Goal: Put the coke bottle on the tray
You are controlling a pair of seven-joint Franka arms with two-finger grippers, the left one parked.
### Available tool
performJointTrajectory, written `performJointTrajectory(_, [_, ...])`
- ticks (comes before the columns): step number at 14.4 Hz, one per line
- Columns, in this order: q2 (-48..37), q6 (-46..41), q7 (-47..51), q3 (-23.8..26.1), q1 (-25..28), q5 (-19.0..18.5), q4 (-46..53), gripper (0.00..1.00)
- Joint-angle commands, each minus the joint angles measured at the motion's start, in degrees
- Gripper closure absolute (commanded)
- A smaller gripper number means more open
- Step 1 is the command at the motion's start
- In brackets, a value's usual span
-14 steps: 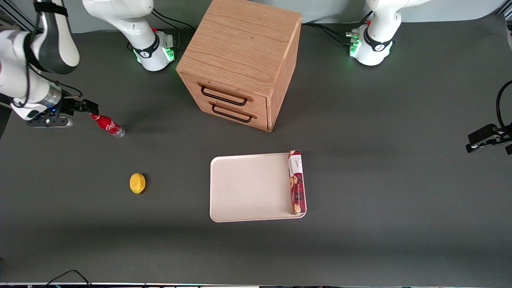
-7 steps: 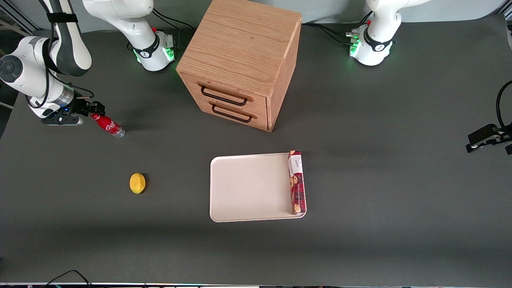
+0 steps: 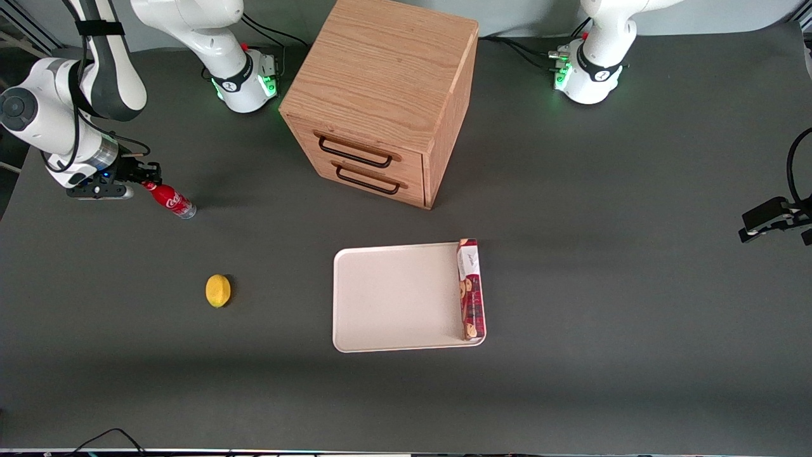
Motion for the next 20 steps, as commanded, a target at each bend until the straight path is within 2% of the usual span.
performJointTrajectory(1, [-1.52, -6.3, -1.05, 0.8, 0.89, -0.71, 5.49, 1.0])
performJointTrajectory(5, [0.05, -25.36, -0.79, 7.03, 0.9, 0.77, 24.72, 1.0])
performJointTrajectory(6, [1.89, -30.46, -1.22, 8.18, 0.9, 4.26, 30.86, 1.0])
performJointTrajectory(8, [9.07, -41.44, -1.41, 11.86, 0.98, 10.86, 46.93, 1.0])
performJointTrajectory(11, [22.95, -51.76, 6.91, 19.14, 1.33, 11.94, 70.49, 1.0])
performJointTrajectory(13, [30.69, -53.8, 18.05, 26.26, 1.77, 11.77, 79.67, 1.0])
performJointTrajectory(16, [43.18, -49.96, 38.36, 36.03, 4.23, 11.33, 90.41, 1.0])
performJointTrajectory(20, [51.89, -38.63, 50.07, 37.11, 9.58, 8.52, 90.43, 1.0])
